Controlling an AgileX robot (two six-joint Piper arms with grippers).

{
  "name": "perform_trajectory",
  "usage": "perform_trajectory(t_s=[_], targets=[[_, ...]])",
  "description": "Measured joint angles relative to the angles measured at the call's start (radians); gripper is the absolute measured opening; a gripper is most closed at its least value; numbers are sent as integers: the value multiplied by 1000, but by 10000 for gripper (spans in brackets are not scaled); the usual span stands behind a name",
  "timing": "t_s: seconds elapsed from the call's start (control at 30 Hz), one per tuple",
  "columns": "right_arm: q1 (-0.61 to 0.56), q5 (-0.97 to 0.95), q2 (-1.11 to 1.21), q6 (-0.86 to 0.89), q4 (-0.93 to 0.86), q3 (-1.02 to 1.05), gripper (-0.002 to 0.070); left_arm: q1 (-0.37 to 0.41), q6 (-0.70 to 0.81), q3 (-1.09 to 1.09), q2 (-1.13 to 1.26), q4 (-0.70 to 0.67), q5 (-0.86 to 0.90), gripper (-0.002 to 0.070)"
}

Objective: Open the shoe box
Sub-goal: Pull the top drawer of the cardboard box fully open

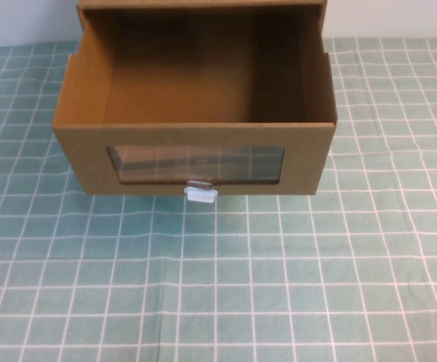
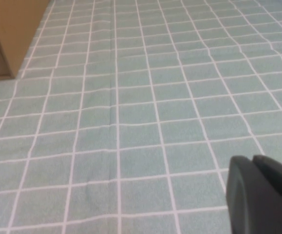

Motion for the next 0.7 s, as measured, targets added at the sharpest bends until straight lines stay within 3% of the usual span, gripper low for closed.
perform_trajectory(t_s=[0.7], targets=[[-4, 19, 0, -24, 19, 0, -14, 0, 0, 0, 0, 0, 0, -5]])
